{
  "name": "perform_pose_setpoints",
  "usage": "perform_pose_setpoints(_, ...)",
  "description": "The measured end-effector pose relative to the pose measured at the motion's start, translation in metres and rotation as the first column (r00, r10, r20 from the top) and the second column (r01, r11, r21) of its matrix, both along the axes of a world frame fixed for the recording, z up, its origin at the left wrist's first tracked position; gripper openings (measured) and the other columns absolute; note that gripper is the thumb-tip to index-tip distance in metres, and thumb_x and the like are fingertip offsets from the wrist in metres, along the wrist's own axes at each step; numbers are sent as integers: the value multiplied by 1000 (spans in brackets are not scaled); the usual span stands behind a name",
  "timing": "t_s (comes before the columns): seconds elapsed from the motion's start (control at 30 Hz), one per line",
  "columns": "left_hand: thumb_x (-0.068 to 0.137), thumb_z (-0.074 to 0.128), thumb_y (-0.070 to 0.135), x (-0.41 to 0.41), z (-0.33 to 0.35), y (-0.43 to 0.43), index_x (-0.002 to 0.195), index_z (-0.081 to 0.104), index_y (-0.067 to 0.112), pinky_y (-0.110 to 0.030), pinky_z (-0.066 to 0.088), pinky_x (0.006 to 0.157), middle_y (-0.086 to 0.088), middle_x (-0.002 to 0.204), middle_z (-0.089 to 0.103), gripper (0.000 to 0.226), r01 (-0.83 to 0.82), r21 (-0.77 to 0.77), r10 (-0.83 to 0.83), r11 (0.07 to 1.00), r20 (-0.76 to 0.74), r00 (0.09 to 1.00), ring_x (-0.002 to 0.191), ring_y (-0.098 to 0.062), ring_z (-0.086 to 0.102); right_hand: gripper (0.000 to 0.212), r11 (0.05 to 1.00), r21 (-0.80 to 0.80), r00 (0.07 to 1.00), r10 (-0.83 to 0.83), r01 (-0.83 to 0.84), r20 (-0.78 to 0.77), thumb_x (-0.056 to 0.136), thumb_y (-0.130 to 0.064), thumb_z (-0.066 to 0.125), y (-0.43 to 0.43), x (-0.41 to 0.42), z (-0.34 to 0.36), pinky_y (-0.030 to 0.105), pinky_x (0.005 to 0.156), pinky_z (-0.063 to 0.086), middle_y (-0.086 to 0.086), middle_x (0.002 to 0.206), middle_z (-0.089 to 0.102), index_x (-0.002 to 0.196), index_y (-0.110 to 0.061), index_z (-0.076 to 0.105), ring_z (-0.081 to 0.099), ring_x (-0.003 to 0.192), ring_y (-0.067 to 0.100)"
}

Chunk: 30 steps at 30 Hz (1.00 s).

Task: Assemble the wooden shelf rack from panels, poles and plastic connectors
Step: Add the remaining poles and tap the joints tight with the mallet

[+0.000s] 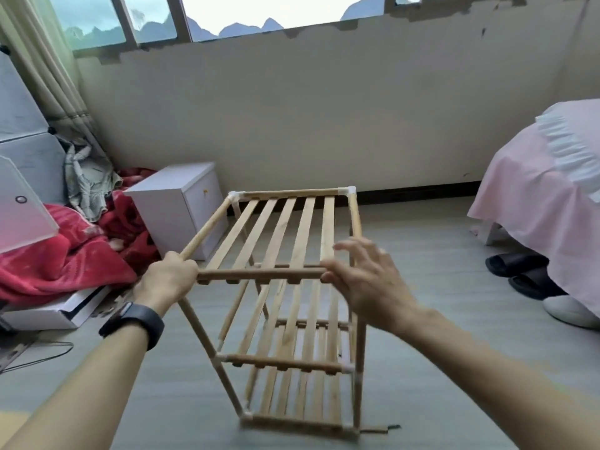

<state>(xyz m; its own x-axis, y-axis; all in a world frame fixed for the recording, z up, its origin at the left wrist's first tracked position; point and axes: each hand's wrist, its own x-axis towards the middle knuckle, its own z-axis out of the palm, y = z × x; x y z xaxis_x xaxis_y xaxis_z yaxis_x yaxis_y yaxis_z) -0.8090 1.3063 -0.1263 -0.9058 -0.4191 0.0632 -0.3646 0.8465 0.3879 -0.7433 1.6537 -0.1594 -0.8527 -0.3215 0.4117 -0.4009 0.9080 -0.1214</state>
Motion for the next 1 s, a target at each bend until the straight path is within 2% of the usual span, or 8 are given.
perform_pose_setpoints(0.1, 95, 39, 35, 25, -4, 12, 139, 44, 31, -43, 50, 81, -6, 97, 71, 44, 104, 87, -92, 991, -129, 987, 89, -31, 66, 55, 983, 7, 978, -181, 181, 102, 100, -62, 12, 23, -32, 1, 52, 113, 27, 1, 158, 33, 145, -52, 41, 19, 148, 25)
perform_pose_setpoints(0.3, 93, 36, 51, 86, -3, 72, 87, 63, 38, -22, 47, 51, 10, 67, 68, 30, 408, -44, -410, 912, -130, 903, 61, -3, 62, 55, 864, -308, 915, -349, 398, 203, 105, -51, 30, 21, -46, 2, 56, 116, 26, 4, 167, 20, 157, -33, 35, 13, 151, 27)
perform_pose_setpoints(0.4, 92, 38, 61, 103, 4, 100, 94, 65, 40, -20, 54, 54, 21, 76, 71, 35, 699, 188, -695, 690, -98, 712, 66, -2, 68, 84, 889, -399, 969, -156, 223, 194, 92, -73, 15, -6, -21, 17, 54, 120, 22, 3, 162, 35, 152, -21, 43, 19, 151, 21)
perform_pose_setpoints(0.5, 102, 52, 38, 87, 10, 109, 107, 68, 33, -25, 58, 55, 10, 81, 75, 18, 814, 318, -815, 486, -173, 553, 66, -8, 72, 112, 971, -231, 955, 5, 67, 296, 74, -94, -6, -28, 11, 34, 58, 120, 15, -4, 162, 36, 154, -29, 37, 19, 151, 16)
perform_pose_setpoints(0.6, 100, 55, 32, 52, 15, 100, 99, 67, 36, -27, 54, 48, 8, 61, 66, 13, 710, -20, -673, 704, -340, 657, 55, -6, 67, 131, 999, -48, 897, 35, -15, 441, 57, -109, 1, -47, 38, 41, 64, 120, 2, 1, 167, 24, 160, -30, 20, 15, 154, 23)
perform_pose_setpoints(0.7, 96, 50, 44, 17, 11, 82, 105, 67, 40, -33, 46, 75, 15, 89, 64, 20, 540, -324, -616, 777, -213, 758, 92, -14, 61, 121, 996, 85, 890, -43, 5, 454, 69, -101, 29, -67, 50, 34, 68, 119, -4, 10, 164, 24, 160, -22, 18, 14, 152, 32)
perform_pose_setpoints(0.8, 98, 40, 52, -3, 7, 68, 123, 59, 43, -44, 40, 99, 4, 125, 61, 33, 582, -279, -590, 764, 65, 805, 117, -20, 51, 91, 995, 82, 941, -77, 52, 329, 88, -73, 49, -64, 41, 29, 67, 119, 9, 9, 154, 37, 156, -18, 24, 28, 144, 31)
perform_pose_setpoints(1.0, 87, 9, 79, 5, 0, 77, 121, 54, 47, -45, 43, 93, 1, 112, 59, 65, 658, -291, -671, 694, 67, 738, 105, -19, 51, 82, 988, 148, 917, -28, -35, 398, 90, -50, 58, 8, 11, 33, 59, 121, -1, -5, 161, 27, 160, -31, 18, 18, 151, 18)
